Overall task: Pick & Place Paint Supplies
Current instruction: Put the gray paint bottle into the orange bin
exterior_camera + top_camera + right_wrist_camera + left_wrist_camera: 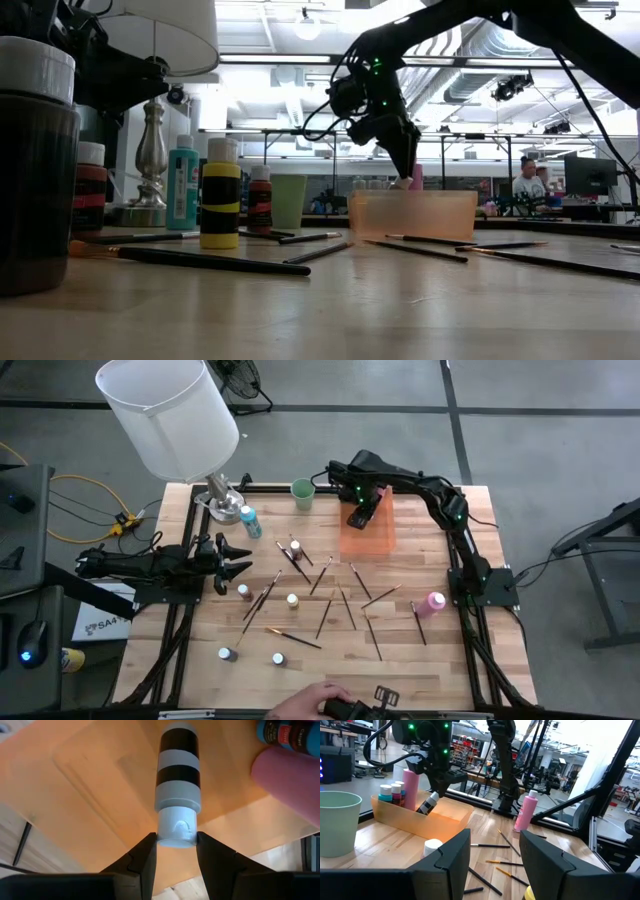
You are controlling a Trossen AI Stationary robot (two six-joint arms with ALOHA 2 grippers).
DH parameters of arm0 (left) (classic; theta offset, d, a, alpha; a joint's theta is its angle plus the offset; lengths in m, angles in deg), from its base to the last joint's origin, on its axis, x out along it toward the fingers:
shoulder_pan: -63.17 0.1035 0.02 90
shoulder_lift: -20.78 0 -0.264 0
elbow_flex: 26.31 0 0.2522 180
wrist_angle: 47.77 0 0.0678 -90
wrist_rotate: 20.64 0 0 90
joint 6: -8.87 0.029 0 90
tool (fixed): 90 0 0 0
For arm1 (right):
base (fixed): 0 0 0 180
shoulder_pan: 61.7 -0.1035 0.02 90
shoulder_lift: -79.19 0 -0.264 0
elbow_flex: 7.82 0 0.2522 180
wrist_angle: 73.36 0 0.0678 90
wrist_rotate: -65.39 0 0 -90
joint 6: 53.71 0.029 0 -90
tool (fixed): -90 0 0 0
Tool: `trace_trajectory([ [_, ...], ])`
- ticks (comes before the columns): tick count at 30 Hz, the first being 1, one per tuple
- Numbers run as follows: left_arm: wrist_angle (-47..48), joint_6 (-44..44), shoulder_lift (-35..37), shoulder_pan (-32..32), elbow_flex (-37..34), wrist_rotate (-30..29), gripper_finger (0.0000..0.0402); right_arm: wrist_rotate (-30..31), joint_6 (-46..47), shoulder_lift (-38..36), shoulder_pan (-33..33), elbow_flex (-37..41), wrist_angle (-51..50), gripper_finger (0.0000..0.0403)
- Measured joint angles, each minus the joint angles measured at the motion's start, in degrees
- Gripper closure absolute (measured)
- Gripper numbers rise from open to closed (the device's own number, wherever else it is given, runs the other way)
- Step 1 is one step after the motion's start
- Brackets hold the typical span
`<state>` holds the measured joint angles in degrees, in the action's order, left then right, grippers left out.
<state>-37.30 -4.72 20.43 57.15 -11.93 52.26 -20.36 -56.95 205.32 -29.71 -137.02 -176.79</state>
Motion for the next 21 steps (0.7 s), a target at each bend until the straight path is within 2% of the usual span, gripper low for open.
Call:
trace_trajectory([
  [21,0.00,0.00,0.00,0.00,0.00,-0.03,0.0234,0.66,-6.45,0.00,-1.22,0.00,3.20,0.0280],
])
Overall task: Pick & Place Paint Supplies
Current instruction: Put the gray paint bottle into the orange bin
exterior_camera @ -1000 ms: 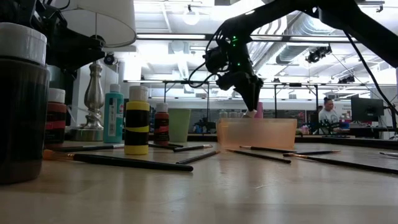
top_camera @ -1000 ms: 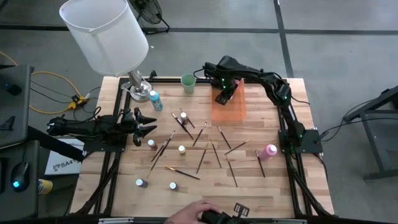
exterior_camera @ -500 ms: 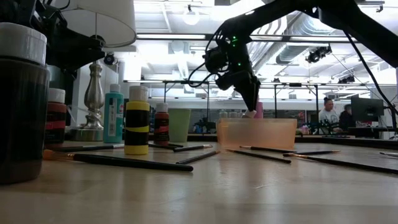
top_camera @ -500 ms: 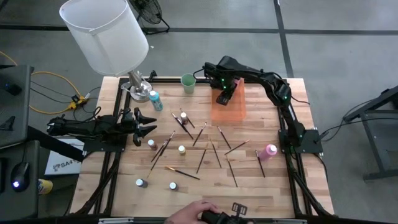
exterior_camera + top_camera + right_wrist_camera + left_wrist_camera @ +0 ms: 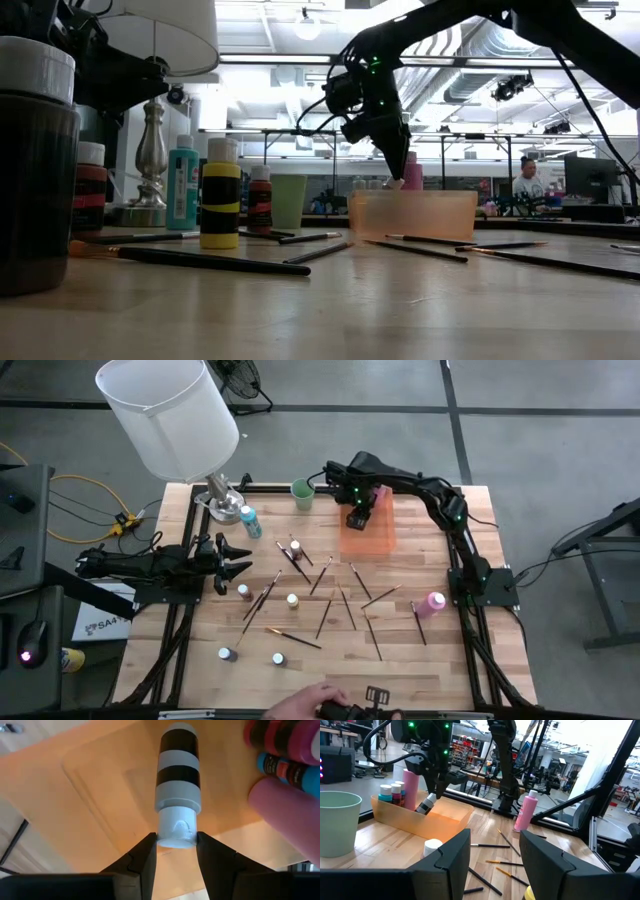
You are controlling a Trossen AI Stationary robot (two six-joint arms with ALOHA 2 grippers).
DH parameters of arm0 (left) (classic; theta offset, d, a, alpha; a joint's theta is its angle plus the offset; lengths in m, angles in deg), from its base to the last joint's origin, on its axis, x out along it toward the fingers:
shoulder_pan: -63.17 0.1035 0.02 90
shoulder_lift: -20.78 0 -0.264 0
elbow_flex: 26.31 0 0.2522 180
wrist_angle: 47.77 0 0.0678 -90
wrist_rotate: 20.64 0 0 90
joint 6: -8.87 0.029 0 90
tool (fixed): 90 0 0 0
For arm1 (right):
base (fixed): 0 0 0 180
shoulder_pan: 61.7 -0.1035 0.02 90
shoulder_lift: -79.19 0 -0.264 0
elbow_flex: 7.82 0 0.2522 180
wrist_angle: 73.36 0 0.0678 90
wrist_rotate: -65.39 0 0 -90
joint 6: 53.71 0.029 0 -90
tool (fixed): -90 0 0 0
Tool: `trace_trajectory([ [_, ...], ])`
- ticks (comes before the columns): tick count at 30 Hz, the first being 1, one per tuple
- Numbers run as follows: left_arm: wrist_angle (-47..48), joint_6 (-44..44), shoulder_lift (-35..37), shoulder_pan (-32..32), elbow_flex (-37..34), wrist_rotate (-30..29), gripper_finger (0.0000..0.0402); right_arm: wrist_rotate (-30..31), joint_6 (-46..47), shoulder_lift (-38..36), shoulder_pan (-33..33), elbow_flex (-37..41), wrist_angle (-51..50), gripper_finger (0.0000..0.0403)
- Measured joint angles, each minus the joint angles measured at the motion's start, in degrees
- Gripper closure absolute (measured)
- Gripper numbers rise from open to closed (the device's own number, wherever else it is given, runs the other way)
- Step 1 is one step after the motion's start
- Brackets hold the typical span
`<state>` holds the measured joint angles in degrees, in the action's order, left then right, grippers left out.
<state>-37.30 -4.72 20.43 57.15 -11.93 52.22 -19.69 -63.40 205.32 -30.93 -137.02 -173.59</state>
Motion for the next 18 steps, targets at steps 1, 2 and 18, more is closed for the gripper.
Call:
trace_trajectory([
  [1,-0.01,0.00,0.00,0.01,0.00,0.01,0.0234,0.39,-0.58,0.00,-0.16,0.00,0.18,0.0280],
  [2,0.00,0.00,-0.01,0.02,0.00,0.01,0.0234,0.68,-1.01,0.00,-0.39,0.00,0.32,0.0280],
  [18,-0.02,0.00,0.01,0.02,0.00,-0.03,0.0234,1.63,-7.11,-0.11,-3.44,0.04,6.37,0.0270],
])
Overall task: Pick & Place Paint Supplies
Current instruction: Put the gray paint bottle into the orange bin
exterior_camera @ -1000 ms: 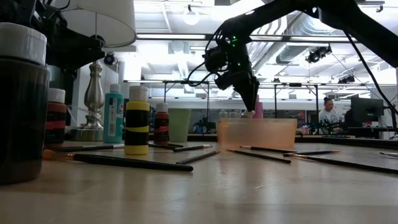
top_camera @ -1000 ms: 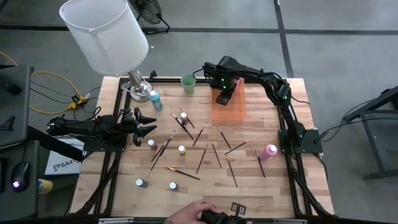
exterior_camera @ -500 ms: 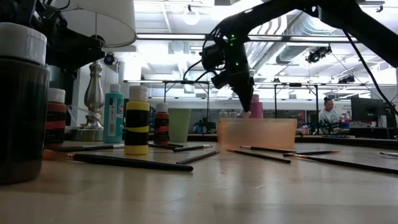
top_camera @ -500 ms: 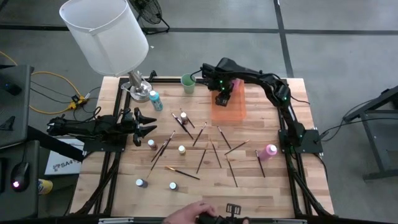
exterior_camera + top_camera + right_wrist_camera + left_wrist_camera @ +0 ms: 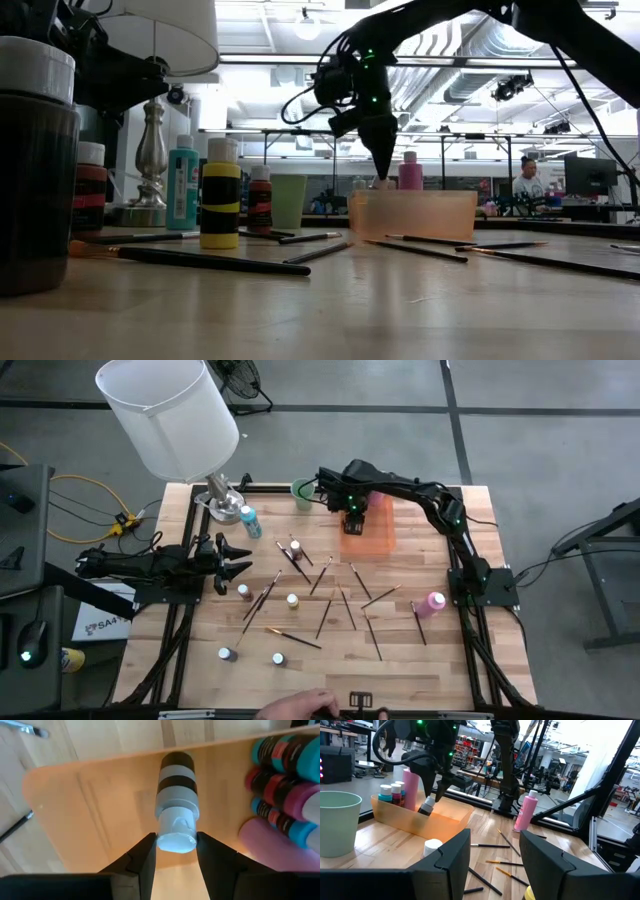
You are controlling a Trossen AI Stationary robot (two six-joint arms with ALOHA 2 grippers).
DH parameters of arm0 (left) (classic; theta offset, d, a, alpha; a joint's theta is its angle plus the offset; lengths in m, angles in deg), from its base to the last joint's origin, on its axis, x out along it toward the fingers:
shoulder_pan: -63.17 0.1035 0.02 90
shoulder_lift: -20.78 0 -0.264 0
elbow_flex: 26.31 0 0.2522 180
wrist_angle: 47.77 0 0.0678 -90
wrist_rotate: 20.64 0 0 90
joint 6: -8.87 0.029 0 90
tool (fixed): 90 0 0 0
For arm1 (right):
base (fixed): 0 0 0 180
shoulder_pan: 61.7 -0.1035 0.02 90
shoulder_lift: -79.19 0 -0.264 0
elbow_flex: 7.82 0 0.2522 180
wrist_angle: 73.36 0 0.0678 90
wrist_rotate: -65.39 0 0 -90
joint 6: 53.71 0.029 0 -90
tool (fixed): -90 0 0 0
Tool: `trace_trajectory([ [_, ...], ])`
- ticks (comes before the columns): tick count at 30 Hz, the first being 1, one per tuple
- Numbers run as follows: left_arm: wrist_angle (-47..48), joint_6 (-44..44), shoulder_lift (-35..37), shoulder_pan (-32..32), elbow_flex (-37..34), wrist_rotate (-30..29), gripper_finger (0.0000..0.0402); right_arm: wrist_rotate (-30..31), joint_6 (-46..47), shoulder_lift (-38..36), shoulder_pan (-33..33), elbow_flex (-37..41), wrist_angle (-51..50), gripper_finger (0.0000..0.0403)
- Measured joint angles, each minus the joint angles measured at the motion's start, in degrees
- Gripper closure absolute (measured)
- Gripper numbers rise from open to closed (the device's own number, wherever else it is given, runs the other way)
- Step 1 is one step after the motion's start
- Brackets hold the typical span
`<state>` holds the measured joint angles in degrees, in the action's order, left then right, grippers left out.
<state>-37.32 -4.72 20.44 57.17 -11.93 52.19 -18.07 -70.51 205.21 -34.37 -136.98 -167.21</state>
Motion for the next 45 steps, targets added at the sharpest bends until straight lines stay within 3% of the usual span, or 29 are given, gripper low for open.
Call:
trace_trajectory([
  [8,0.00,0.00,-0.01,-0.01,0.00,0.00,0.0234,-0.69,0.10,-0.02,0.03,0.00,2.92,0.0220],
  [16,0.00,0.00,-0.02,0.00,0.00,0.02,0.0234,1.09,6.82,-0.02,0.17,0.00,4.88,0.0216],
  [22,0.00,0.00,-0.01,-0.02,0.00,0.01,0.0234,-7.46,20.64,-0.28,0.62,0.11,-4.91,0.0217],
  [26,0.02,0.00,0.00,-0.02,0.00,0.00,0.0234,-12.31,24.42,-0.79,0.52,4.00,-4.81,0.0217],
  [34,0.01,0.00,0.00,-0.01,0.00,0.00,0.0234,-3.25,27.03,-3.81,0.63,15.11,-1.45,0.0217],
  [45,0.00,0.00,0.00,0.00,0.00,0.00,0.0234,-5.22,25.79,-5.33,1.11,23.00,7.45,0.0217],
])
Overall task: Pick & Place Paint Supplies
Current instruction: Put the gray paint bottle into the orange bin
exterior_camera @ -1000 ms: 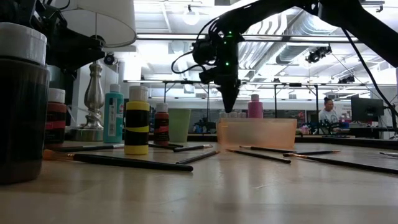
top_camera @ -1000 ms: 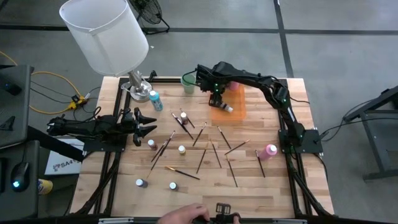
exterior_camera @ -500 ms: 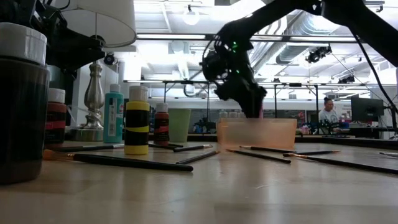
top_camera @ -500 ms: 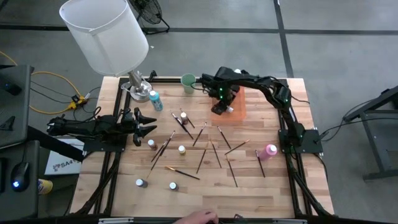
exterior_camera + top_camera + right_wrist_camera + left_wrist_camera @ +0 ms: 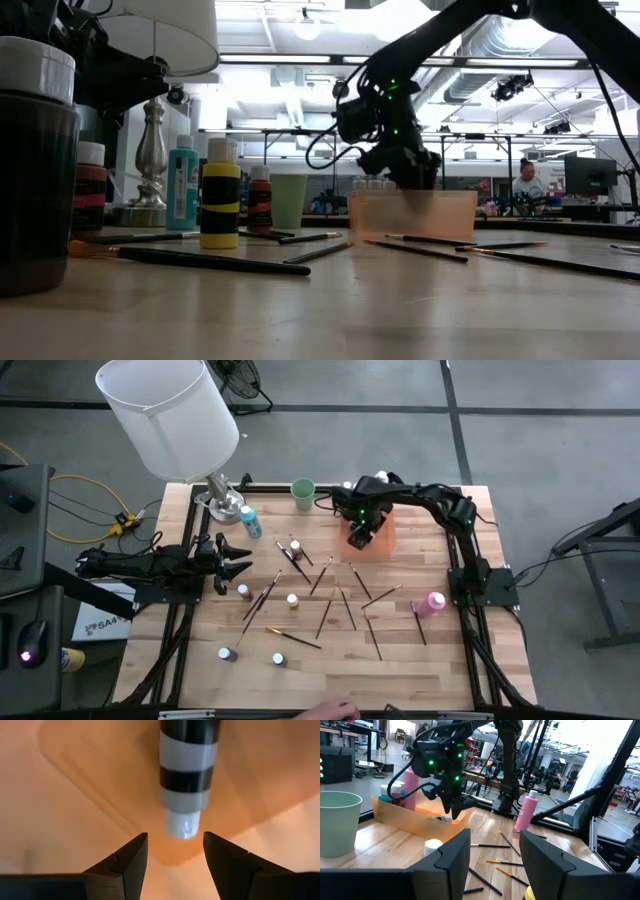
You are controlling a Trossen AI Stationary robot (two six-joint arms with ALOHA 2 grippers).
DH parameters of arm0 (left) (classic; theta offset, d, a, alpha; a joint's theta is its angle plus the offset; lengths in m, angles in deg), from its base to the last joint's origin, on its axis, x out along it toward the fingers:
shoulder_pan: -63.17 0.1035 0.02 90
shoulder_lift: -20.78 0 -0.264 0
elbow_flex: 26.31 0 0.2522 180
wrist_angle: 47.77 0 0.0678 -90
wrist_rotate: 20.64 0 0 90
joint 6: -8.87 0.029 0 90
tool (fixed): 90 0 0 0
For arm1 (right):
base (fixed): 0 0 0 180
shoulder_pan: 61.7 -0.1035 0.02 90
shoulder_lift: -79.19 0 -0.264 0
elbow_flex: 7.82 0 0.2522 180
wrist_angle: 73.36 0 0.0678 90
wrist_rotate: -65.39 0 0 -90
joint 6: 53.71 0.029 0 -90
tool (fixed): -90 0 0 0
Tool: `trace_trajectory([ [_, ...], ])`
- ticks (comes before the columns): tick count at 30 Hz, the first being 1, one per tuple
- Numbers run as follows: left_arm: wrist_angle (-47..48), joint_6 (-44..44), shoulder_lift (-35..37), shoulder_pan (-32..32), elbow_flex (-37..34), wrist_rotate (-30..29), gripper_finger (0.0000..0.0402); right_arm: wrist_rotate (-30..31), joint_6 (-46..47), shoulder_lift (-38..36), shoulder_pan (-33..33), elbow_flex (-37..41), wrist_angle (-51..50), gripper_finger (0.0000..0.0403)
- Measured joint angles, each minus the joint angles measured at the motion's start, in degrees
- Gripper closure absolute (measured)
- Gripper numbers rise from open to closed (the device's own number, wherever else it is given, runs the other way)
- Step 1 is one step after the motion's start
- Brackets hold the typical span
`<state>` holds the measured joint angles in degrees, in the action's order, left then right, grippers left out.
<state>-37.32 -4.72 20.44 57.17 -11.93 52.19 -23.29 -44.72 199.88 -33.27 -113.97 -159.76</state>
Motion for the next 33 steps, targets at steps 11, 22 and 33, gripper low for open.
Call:
trace_trajectory([
  [11,0.02,0.00,0.00,0.00,0.00,0.00,0.0234,0.08,-1.72,0.04,1.50,4.20,6.69,0.0220],
  [22,0.00,0.00,0.00,0.00,0.00,0.00,0.0234,0.05,-5.42,0.02,1.70,4.32,2.83,0.0298],
  [33,0.00,0.00,0.00,0.00,0.00,0.00,0.0234,-3.48,-7.82,-11.96,1.84,4.32,1.42,0.0298],
])
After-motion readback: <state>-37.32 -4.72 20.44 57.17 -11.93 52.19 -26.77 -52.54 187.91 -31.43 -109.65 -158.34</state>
